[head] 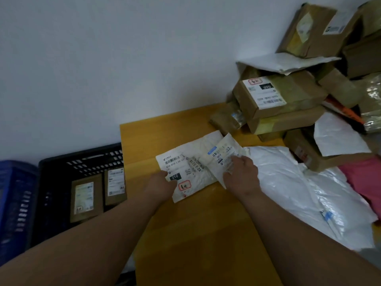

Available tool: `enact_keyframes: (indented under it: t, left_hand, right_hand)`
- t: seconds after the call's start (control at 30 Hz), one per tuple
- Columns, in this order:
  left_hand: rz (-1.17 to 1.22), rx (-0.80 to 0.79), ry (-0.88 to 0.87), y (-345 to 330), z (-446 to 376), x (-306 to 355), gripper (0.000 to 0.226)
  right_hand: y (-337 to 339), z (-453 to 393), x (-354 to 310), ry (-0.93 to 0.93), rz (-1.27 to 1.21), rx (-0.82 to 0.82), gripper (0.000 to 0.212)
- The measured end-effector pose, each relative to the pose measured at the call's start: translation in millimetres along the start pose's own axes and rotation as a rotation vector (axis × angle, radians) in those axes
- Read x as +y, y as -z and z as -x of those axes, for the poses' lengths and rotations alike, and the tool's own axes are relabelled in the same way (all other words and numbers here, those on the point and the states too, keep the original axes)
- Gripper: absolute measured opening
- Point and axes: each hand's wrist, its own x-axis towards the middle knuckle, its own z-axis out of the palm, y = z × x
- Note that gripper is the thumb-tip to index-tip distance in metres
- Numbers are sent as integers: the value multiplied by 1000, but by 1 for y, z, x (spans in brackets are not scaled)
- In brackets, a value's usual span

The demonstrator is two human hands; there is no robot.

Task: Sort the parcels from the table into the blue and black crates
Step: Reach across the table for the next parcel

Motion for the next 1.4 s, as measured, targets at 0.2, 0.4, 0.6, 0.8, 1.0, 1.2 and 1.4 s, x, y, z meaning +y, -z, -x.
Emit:
enact_keyframes:
  t: [0.2,0.4,0.6,0.8,1.0,1.2,1.4]
  left_hand:
    - [-89,50,-9,-22,-5,27,49]
    - [74,36,114,-42,2,28,44]
    - [211,140,92,-45,14,37,49]
    - [666,-24,151,-37,32,50,27]
    - [890,8,120,-10,54,26,17]
    - [902,51,92,41,89,-38,17]
    - [870,173,104,105,146,-147,20]
  right_hand:
    - [14,-52,16,34,95,-124,97]
    - [9,-61,22,-2,174,-128,118]
    - [23,-59,26,-10,-508,-330,48]
    - [42,-41,19,-161,-994,-676,30]
    - [41,-7,-7,-112,-971,-715,18]
    - [21,50,-57,-28,-877,-711,16]
    - [-41,141,-133,39,-787,-732,19]
